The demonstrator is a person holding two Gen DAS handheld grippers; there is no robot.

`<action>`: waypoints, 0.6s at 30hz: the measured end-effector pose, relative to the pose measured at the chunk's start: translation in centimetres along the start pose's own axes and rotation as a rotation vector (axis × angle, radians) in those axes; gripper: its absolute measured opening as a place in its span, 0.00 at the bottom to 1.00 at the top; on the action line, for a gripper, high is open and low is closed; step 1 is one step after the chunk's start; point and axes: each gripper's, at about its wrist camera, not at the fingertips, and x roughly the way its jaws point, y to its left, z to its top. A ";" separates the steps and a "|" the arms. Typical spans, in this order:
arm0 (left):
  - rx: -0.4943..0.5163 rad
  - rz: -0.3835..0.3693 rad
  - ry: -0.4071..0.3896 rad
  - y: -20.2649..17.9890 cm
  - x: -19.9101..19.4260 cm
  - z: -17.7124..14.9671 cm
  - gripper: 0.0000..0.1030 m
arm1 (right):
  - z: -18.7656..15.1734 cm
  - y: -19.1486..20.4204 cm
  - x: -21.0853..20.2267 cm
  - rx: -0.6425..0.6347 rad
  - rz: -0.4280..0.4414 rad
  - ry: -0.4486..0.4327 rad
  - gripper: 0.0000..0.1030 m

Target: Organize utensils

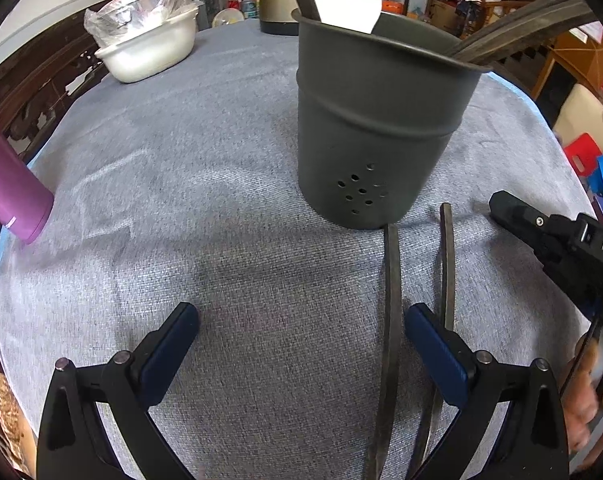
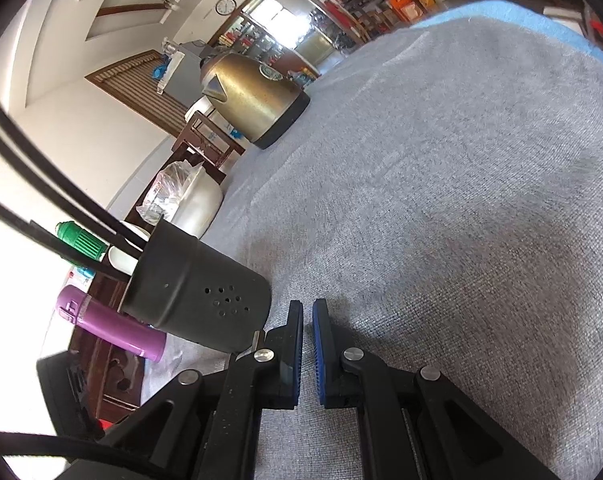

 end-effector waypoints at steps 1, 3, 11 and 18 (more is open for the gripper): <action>-0.001 -0.010 -0.001 0.2 -0.1 -0.1 1.00 | 0.2 -0.2 -0.1 0.022 0.010 0.021 0.08; -0.013 -0.045 -0.008 0.8 -0.2 -0.1 1.00 | 0.4 -0.5 -0.4 0.061 0.007 0.045 0.08; -0.037 -0.108 -0.015 2.8 -1.2 -1.0 1.00 | -0.3 2.1 -2.5 -0.010 -0.089 0.118 0.17; -0.029 -0.119 -0.012 3.3 -2.2 -2.1 0.89 | -0.8 5.7 -0.7 -0.091 -0.123 0.243 0.20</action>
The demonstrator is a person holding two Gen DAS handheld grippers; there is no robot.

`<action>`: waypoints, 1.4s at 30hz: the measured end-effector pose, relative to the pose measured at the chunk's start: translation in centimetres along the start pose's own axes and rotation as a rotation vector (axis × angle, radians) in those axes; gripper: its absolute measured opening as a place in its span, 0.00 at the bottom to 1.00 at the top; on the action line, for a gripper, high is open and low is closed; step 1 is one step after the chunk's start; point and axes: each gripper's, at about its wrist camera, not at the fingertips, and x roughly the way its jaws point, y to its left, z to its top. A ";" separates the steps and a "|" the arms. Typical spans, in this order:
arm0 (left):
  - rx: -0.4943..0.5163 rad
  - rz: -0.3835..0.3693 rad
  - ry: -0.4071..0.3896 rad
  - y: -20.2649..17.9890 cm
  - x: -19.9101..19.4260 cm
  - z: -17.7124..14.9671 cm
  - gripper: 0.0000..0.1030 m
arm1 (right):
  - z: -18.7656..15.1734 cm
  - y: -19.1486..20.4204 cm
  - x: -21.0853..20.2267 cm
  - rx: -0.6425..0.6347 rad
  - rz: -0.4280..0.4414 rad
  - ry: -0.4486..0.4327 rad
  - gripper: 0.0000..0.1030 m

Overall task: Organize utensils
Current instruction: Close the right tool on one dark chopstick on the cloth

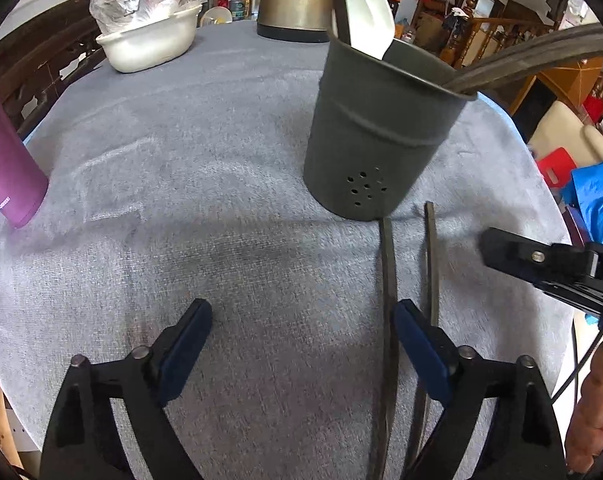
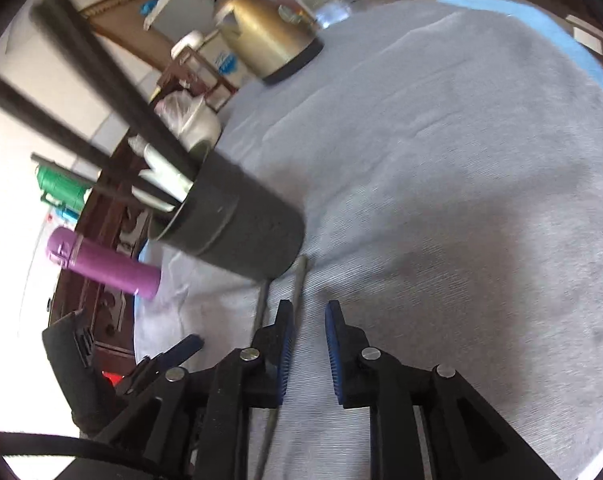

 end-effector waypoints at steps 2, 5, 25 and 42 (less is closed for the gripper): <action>0.009 -0.009 -0.001 0.1 -0.3 -0.6 0.86 | 0.1 0.5 1.0 0.000 -0.016 0.039 0.20; 0.006 -0.016 0.000 0.3 -0.6 -1.2 0.84 | 0.0 0.8 2.2 0.000 -0.037 0.074 0.20; 0.059 0.083 -0.043 -0.1 -2.9 -1.7 0.83 | -0.5 5.2 5.5 -0.209 -0.254 0.047 0.13; 0.079 0.076 -0.012 -1.4 -2.5 -0.4 0.83 | 0.7 1.4 3.3 -0.185 -0.282 0.033 0.09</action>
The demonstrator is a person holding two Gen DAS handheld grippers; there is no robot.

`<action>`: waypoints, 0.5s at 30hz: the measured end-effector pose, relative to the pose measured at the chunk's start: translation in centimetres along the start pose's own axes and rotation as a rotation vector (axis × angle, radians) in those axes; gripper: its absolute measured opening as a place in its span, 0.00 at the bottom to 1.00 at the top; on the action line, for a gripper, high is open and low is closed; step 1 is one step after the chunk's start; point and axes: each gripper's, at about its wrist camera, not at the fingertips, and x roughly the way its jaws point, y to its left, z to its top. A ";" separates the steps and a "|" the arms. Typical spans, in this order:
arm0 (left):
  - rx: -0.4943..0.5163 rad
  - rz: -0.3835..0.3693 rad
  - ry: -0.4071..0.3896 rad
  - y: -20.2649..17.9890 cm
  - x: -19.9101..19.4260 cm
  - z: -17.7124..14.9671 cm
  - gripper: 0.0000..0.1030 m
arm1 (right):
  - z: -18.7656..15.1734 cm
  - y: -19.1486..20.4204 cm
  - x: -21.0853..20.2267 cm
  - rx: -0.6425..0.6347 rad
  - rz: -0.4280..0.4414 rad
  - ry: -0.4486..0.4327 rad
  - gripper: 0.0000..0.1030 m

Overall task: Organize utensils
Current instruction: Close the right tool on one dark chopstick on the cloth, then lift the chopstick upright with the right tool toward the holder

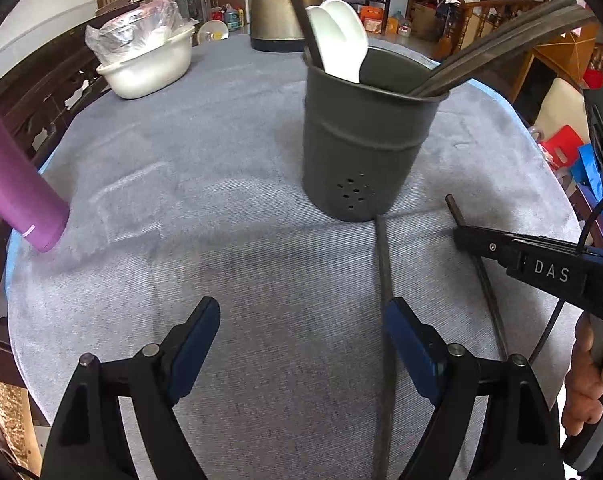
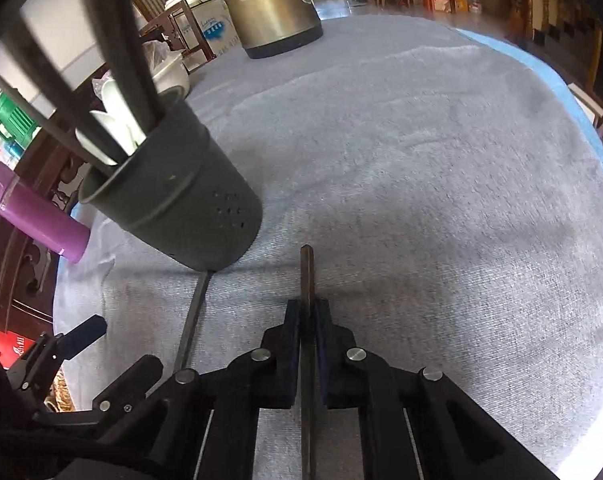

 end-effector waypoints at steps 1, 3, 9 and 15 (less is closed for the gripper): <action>0.003 -0.004 0.003 -0.2 0.1 0.1 0.83 | 0.1 -0.3 0.0 0.008 0.012 0.005 0.09; 0.008 -0.018 0.015 -0.5 0.5 0.5 0.83 | 0.0 -0.5 0.2 0.020 0.029 0.010 0.09; 0.003 -0.060 0.065 -1.0 2.0 1.4 0.83 | 0.0 -1.2 0.2 0.033 0.066 0.021 0.09; -0.019 -0.087 0.097 -1.5 3.1 2.8 0.79 | -0.1 -1.4 0.2 0.029 0.082 0.015 0.09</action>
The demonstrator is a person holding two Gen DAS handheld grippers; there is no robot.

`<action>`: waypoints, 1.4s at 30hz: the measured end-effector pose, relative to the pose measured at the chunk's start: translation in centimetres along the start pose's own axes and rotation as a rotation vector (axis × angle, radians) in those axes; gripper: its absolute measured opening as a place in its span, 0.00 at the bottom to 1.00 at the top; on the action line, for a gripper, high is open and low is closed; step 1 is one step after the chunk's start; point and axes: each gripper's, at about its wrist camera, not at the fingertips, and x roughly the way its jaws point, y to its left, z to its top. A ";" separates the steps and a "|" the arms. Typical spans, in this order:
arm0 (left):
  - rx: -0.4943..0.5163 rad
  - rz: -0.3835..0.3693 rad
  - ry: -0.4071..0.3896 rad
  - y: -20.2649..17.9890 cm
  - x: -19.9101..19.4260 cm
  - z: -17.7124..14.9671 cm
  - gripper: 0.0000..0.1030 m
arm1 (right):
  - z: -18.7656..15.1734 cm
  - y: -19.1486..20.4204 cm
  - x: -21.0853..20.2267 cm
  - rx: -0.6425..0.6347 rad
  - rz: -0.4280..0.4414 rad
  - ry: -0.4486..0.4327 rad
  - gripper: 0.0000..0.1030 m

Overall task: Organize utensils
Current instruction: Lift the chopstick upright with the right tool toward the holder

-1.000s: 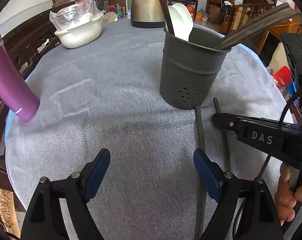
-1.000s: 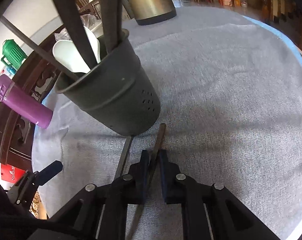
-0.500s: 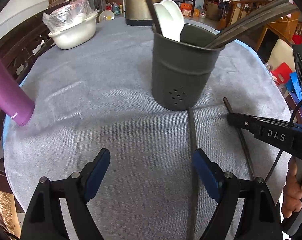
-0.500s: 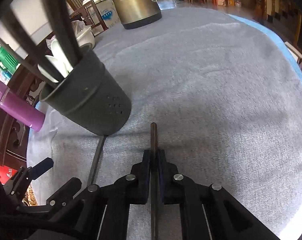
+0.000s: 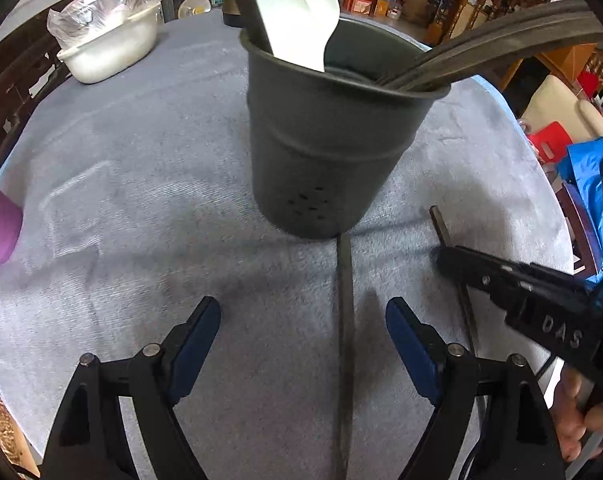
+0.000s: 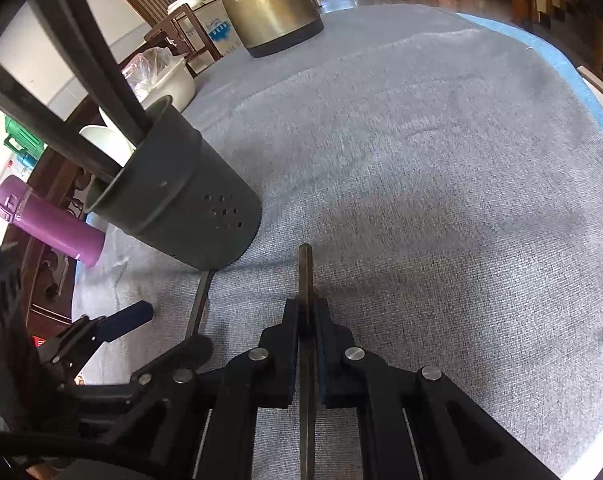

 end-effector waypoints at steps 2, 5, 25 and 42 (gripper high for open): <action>0.011 0.012 -0.003 -0.3 0.2 0.5 0.73 | -0.1 -0.1 -0.2 0.000 0.006 -0.002 0.09; 0.014 0.026 -0.007 -0.7 0.5 1.2 0.63 | -0.2 -0.2 -0.4 0.001 0.012 -0.002 0.09; -0.062 -0.025 -0.007 3.3 -0.9 -0.8 0.08 | -0.1 2.0 -0.1 -0.071 -0.107 0.048 0.09; -0.103 -0.030 0.026 6.6 -1.3 0.0 0.15 | 1.2 3.5 1.3 -0.110 -0.239 0.134 0.12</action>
